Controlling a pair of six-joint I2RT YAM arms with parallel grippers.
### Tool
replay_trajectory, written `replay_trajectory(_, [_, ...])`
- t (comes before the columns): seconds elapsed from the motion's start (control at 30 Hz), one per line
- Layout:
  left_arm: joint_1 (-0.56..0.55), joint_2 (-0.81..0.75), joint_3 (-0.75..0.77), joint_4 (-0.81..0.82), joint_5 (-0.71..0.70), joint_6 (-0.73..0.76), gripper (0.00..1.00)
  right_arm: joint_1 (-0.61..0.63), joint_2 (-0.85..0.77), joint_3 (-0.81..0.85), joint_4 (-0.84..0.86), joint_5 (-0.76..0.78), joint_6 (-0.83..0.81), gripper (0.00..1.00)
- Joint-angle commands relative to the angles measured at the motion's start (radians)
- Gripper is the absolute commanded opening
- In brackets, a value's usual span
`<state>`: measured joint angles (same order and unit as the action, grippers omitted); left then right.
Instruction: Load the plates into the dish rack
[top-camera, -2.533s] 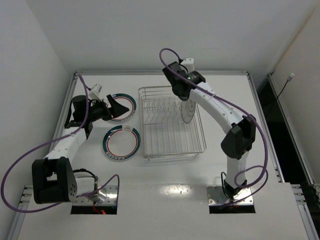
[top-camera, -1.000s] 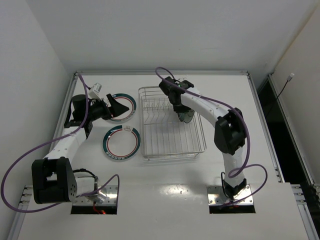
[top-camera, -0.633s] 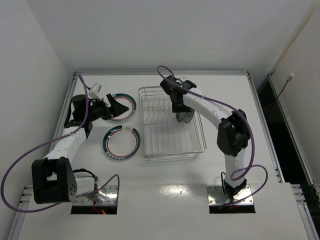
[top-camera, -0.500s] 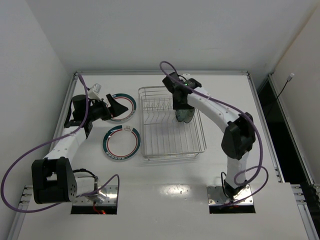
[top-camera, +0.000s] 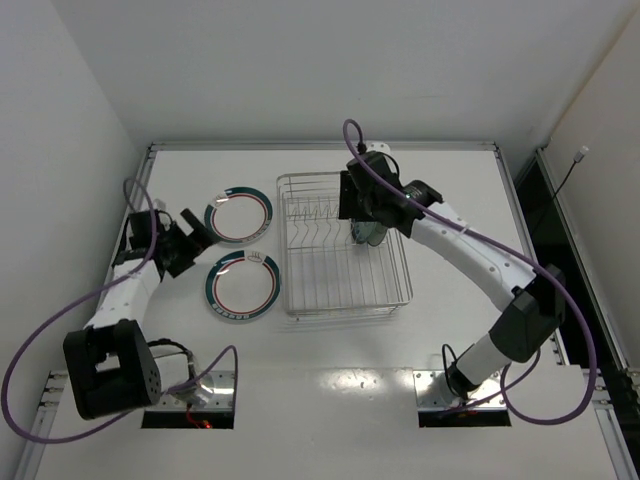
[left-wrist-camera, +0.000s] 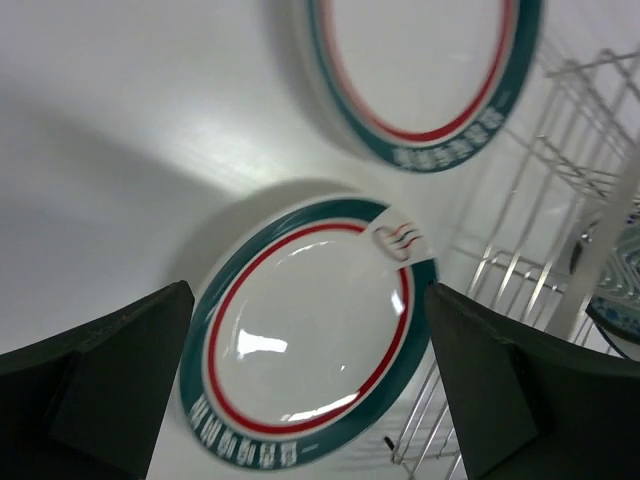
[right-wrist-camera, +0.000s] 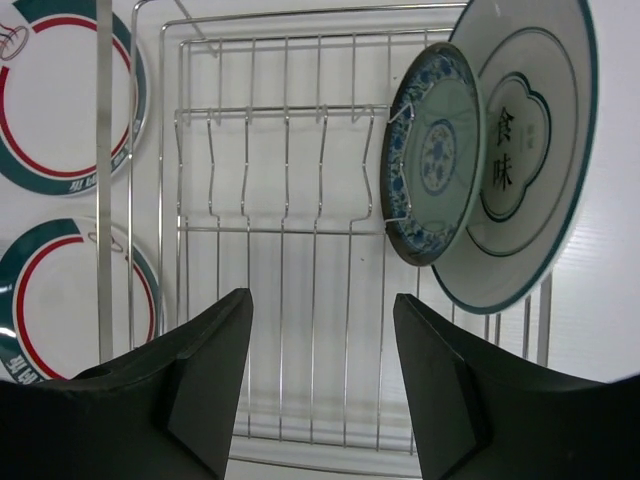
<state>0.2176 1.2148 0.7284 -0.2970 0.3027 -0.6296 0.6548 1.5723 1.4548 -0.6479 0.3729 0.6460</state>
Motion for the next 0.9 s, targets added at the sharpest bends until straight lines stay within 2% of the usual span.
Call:
replay_trajectory(0.0, [0.052,-0.135,-0.075,-0.152,-0.047,-0.084,1.00,0.008,0.011,-0.002,0.076,-0.038,-0.029,0.56])
replay_trajectory(0.07, [0.052,-0.231,-0.113,-0.172,-0.056,-0.137,1.00,0.008,0.011,-0.002,0.085,-0.038,-0.029,0.56])
replay_trajectory(0.2, [0.052,-0.329,-0.173,-0.191,-0.060,-0.194,1.00,0.008,0.002,-0.011,0.085,-0.038,-0.029,0.56])
replay_trajectory(0.37, [0.052,-0.307,-0.250,-0.191,-0.040,-0.205,1.00,-0.001,-0.023,-0.051,0.094,-0.038,-0.029,0.58])
replay_trajectory(0.77, [0.042,-0.222,-0.303,-0.143,-0.039,-0.236,1.00,-0.001,-0.023,-0.060,0.103,-0.038,-0.029,0.60])
replay_trajectory(0.87, [0.042,-0.178,-0.334,-0.102,-0.001,-0.246,0.90,-0.011,-0.014,-0.069,0.103,-0.060,-0.029,0.59])
